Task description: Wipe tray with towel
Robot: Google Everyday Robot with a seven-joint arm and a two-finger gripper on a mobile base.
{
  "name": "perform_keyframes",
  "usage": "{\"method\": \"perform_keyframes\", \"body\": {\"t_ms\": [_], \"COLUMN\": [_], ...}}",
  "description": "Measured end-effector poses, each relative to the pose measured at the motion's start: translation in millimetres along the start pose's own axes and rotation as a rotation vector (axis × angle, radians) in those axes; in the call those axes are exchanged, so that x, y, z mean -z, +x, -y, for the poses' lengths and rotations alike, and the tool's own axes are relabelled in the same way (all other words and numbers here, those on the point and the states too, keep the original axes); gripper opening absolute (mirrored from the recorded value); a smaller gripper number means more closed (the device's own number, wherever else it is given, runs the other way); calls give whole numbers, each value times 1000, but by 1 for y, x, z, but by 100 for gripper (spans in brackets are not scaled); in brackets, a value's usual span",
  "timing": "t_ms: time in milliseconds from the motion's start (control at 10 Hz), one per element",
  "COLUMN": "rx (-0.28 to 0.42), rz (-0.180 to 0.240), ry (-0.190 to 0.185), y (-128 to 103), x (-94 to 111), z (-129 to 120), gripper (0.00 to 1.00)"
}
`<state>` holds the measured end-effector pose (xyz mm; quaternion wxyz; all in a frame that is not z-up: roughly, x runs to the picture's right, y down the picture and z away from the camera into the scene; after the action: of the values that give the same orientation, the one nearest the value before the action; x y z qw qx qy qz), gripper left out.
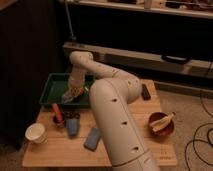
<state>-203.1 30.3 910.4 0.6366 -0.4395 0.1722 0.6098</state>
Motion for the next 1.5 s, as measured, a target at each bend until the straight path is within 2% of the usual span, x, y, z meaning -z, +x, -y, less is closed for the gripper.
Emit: {"method": "perform_keyframes", "body": {"t_ms": [300, 500, 700, 800, 1200, 1400, 1500], "rx": [-35, -48, -51, -51, -57, -39, -12], "rz": [14, 21, 19, 13, -4, -19, -33], "ry": [28, 33, 30, 26, -2, -25, -41], "y": [-15, -29, -44, -49, -55, -53, -49], "x": [11, 8, -2, -9, -22, -23, -25], "z": [17, 7, -13, -23, -32, -34, -45], "gripper": [0, 0, 0, 0, 0, 0, 0]}}
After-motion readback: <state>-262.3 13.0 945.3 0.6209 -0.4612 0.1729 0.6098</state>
